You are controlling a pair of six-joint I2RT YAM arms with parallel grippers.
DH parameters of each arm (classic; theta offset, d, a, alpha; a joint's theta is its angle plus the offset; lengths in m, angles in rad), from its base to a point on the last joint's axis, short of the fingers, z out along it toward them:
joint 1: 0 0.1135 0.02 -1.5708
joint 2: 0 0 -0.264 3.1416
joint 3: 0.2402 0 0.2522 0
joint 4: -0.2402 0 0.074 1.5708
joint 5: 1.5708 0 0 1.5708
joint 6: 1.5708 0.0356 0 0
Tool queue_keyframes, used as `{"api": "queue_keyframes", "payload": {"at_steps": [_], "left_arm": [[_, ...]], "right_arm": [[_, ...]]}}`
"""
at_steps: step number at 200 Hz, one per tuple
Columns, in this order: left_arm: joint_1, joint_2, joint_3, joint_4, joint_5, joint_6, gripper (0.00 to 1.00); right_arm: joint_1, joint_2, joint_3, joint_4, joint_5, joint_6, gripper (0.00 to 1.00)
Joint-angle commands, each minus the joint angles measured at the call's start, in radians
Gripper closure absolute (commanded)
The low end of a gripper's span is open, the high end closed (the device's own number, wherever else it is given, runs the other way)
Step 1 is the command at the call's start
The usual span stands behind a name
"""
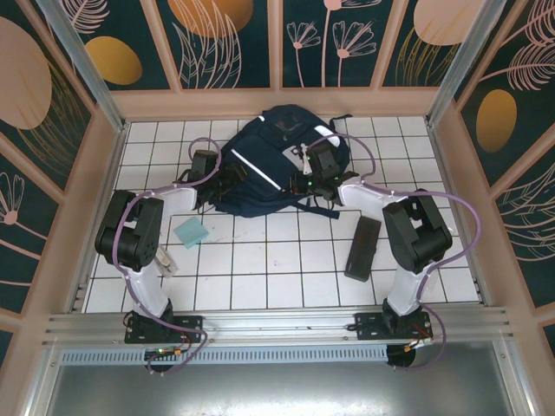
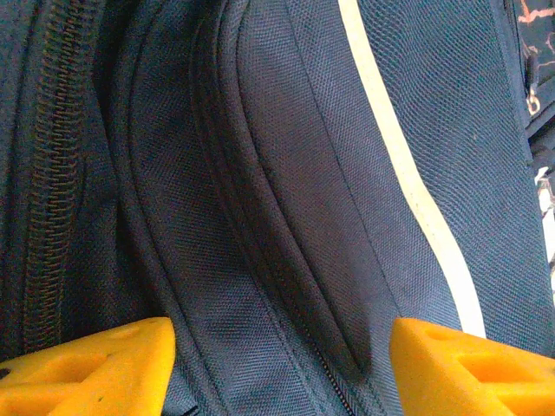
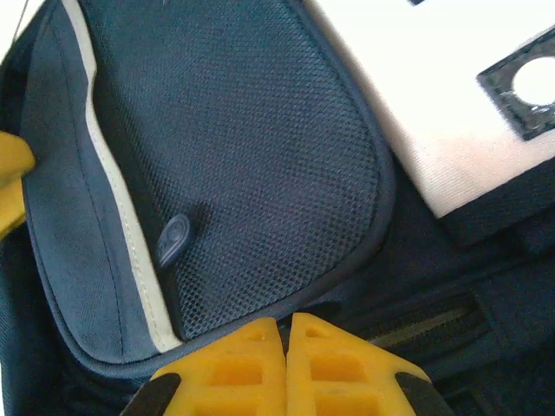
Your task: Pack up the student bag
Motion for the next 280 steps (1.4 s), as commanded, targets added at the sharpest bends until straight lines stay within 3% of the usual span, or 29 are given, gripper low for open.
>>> {"api": "queue_keyframes", "payload": {"at_steps": [1,56,111,138,153,170,188,244,280], "left_arm": [[-0.012,0.046,-0.019,0.022,0.011,-0.041,0.33],[-0.012,0.048,0.008,0.023,0.008,-0.044,0.33],[-0.021,0.031,-0.028,0.064,0.038,-0.082,0.33],[-0.021,-0.010,-0.001,-0.025,-0.003,-0.009,0.33],[-0.020,-0.031,0.041,-0.100,-0.053,0.051,0.32],[-0.019,-0.050,0.078,-0.153,-0.076,0.090,0.32],[-0.019,-0.060,0.117,-0.201,-0.076,0.122,0.31],[-0.027,-0.111,0.133,-0.295,-0.031,0.163,0.33],[-0.063,-0.178,0.108,-0.372,0.003,0.172,0.35]], "right_arm": [[0.046,-0.008,0.034,-0.022,-0.010,-0.020,1.00],[0.177,0.058,0.137,0.051,-0.056,0.064,1.00],[0.229,0.128,0.239,0.089,0.003,0.146,1.00],[0.229,0.150,0.281,0.025,0.033,0.139,1.00],[0.230,0.150,0.284,-0.005,0.038,0.132,0.87],[0.225,0.122,0.264,0.004,0.004,0.137,0.66],[0.219,0.075,0.248,0.009,-0.009,0.142,0.55],[0.092,-0.047,0.154,-0.061,0.089,0.164,0.52],[-0.035,-0.031,0.094,-0.054,0.037,0.149,0.52]]}}
